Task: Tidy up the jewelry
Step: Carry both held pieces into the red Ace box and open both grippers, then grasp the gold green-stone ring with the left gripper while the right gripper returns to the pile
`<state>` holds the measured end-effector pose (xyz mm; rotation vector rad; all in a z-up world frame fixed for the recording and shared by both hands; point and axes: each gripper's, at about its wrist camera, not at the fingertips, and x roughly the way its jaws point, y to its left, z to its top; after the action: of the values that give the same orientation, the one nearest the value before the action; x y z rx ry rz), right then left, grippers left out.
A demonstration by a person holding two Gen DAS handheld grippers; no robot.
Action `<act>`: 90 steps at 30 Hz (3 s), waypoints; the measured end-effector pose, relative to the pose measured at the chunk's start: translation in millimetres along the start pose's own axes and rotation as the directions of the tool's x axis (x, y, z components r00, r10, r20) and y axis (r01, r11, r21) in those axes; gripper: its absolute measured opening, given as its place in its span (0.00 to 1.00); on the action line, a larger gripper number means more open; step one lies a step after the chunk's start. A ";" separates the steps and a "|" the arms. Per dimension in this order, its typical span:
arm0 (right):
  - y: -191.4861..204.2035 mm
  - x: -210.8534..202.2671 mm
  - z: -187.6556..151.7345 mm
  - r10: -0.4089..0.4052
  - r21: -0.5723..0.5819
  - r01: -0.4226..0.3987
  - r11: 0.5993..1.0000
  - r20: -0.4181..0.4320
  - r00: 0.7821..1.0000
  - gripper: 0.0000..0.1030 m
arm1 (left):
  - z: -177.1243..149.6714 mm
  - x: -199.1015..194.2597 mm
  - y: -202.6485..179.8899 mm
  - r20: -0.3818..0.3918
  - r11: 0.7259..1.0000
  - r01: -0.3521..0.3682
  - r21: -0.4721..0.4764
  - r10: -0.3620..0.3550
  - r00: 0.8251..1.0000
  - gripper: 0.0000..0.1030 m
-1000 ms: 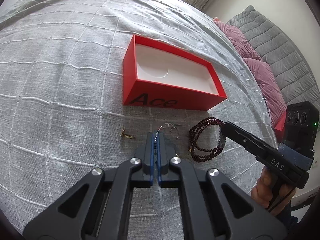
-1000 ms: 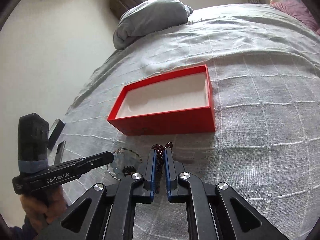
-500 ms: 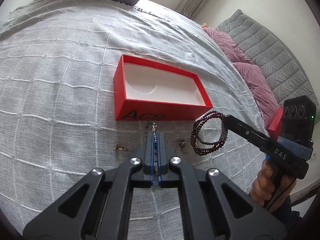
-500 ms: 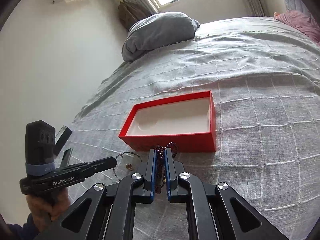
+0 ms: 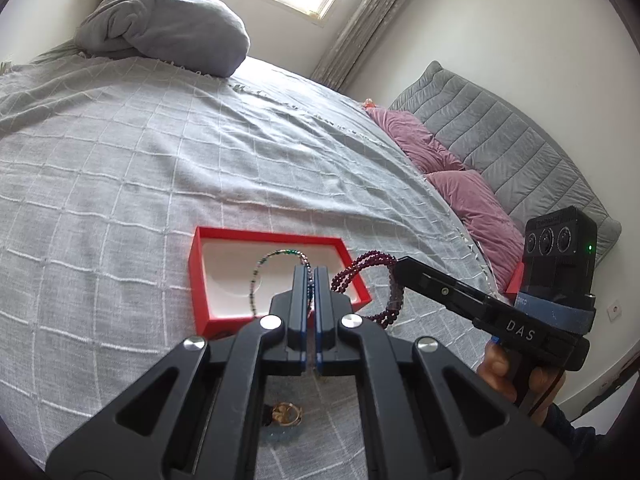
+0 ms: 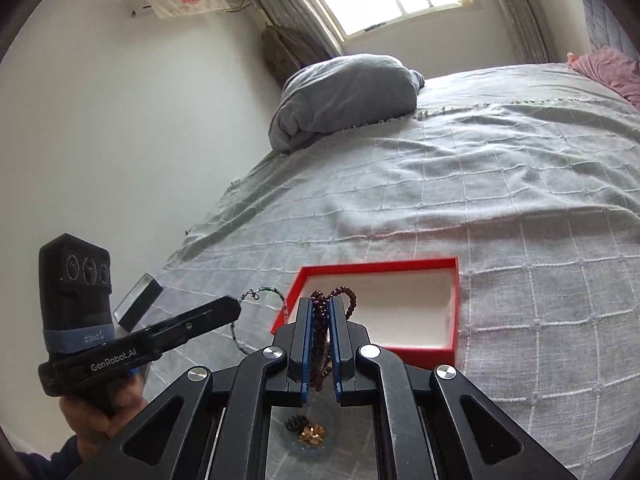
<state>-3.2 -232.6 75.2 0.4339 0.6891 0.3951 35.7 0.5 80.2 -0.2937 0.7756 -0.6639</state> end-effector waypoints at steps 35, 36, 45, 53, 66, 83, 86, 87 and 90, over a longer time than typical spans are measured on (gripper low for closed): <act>-63.9 44.5 12.1 -0.174 0.097 0.184 0.978 -0.099 0.980 0.15 | -6.2 59.0 34.1 -0.109 0.995 -0.072 -0.073 0.064 0.992 0.11; -64.9 45.4 11.5 -0.178 0.100 0.188 0.977 -0.104 0.979 0.15 | -6.6 59.9 34.6 -0.111 0.995 -0.076 -0.072 0.067 0.992 0.11; -67.2 51.8 9.2 -0.182 0.102 0.197 0.975 -0.134 0.974 0.15 | -9.8 60.4 32.8 -0.131 0.994 -0.095 -0.057 0.087 0.988 0.11; -61.0 40.0 6.3 -0.169 0.098 0.183 0.978 -0.138 0.976 0.26 | -22.9 45.8 33.7 -0.176 0.991 -0.130 -0.039 0.121 0.977 0.25; -47.0 15.6 -25.9 -0.159 0.080 0.177 0.981 -0.186 0.970 0.39 | -44.4 25.7 30.9 -0.229 0.987 -0.157 0.010 0.156 0.961 0.29; -47.6 26.1 -43.6 -0.209 0.028 0.226 0.974 -0.284 0.936 0.39 | -72.5 30.0 17.8 -0.385 0.986 -0.147 0.082 0.168 0.908 0.29; -46.6 27.5 -44.5 -0.210 0.020 0.225 0.974 -0.290 0.934 0.39 | -78.8 31.9 6.8 -0.407 0.982 -0.124 0.145 0.173 0.897 0.29; -46.2 28.1 -44.9 -0.212 0.016 0.227 0.974 -0.292 0.933 0.39 | -81.8 33.3 1.6 -0.416 0.979 -0.110 0.169 0.172 0.893 0.29; -46.1 29.5 -46.4 -0.219 0.011 0.232 0.973 -0.298 0.929 0.39 | -89.5 36.0 -14.5 -0.424 0.964 -0.078 0.254 0.184 0.887 0.30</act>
<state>-4.5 -245.4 4.6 0.3362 1.0304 0.2271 -16.8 -34.6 5.7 0.1336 1.1352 -0.6933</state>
